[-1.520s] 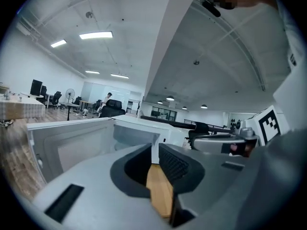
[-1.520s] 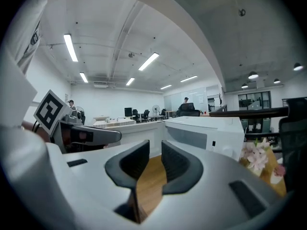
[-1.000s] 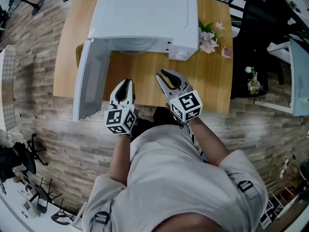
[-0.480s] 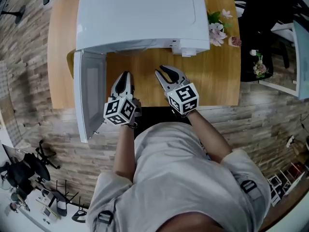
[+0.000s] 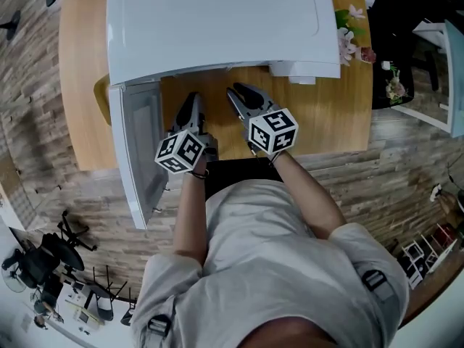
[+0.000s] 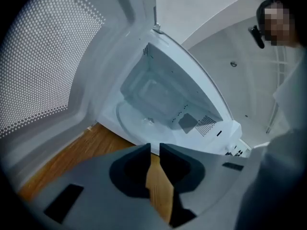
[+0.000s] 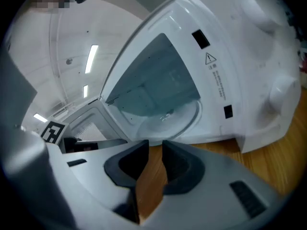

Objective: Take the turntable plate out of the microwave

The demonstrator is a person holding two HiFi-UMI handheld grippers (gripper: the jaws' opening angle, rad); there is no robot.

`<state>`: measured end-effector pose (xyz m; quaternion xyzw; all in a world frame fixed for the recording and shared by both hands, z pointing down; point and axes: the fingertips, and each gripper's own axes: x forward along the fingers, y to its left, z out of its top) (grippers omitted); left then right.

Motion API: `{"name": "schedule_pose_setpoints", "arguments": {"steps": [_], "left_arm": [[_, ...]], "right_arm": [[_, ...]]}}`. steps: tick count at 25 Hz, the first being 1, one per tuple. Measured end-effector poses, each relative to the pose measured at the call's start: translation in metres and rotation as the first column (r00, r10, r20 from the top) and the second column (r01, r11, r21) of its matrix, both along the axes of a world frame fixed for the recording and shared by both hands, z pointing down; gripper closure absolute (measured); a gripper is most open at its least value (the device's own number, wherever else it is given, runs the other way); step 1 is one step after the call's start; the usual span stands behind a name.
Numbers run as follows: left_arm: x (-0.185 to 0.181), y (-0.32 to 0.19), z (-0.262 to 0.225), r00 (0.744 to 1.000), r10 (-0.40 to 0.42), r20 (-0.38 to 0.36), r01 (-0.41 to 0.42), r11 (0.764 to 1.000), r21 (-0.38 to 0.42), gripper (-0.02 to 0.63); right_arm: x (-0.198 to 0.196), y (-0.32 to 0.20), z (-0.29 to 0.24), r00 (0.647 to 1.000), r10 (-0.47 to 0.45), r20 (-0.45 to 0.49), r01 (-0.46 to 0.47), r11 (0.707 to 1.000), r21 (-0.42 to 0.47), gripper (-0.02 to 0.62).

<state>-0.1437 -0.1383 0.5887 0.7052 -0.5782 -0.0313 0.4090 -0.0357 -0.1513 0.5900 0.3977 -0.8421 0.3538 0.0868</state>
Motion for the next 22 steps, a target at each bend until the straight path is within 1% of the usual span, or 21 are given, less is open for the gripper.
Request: {"name": "schedule_pose_setpoints", "arguments": {"steps": [2, 5, 10, 13, 17, 20, 22], "left_arm": [[-0.004, -0.005, 0.004, 1.0, -0.008, -0.021, 0.007, 1.0, -0.004, 0.537], [-0.008, -0.013, 0.011, 0.997, -0.027, -0.071, 0.026, 1.0, -0.017, 0.532], [-0.011, -0.019, 0.02, 0.985, -0.065, -0.157, 0.059, 0.997, -0.042, 0.522], [-0.012, -0.021, 0.023, 0.975, -0.09, -0.206, 0.081, 0.995, -0.05, 0.51], [-0.016, -0.025, 0.026, 0.95, -0.131, -0.283, 0.121, 0.991, -0.053, 0.49], [-0.016, -0.028, 0.028, 0.941, -0.127, -0.314, 0.117, 0.992, -0.05, 0.449], [-0.016, -0.031, 0.03, 0.939, -0.125, -0.321, 0.116, 0.992, -0.046, 0.443]], "right_arm": [[-0.004, -0.005, 0.006, 0.999, 0.028, 0.015, -0.028, 0.999, -0.021, 0.5], [-0.007, -0.01, 0.015, 0.998, 0.059, 0.031, -0.057, 0.997, -0.06, 0.495], [-0.007, -0.021, 0.023, 0.986, 0.137, 0.096, -0.124, 0.984, -0.131, 0.489], [-0.005, -0.026, 0.028, 0.973, 0.181, 0.143, -0.153, 0.97, -0.189, 0.479], [-0.006, -0.03, 0.036, 0.954, 0.231, 0.19, -0.181, 0.952, -0.248, 0.461], [-0.007, -0.031, 0.038, 0.937, 0.263, 0.228, -0.197, 0.941, -0.275, 0.441], [-0.006, -0.035, 0.037, 0.922, 0.289, 0.26, -0.214, 0.936, -0.281, 0.435]]}}
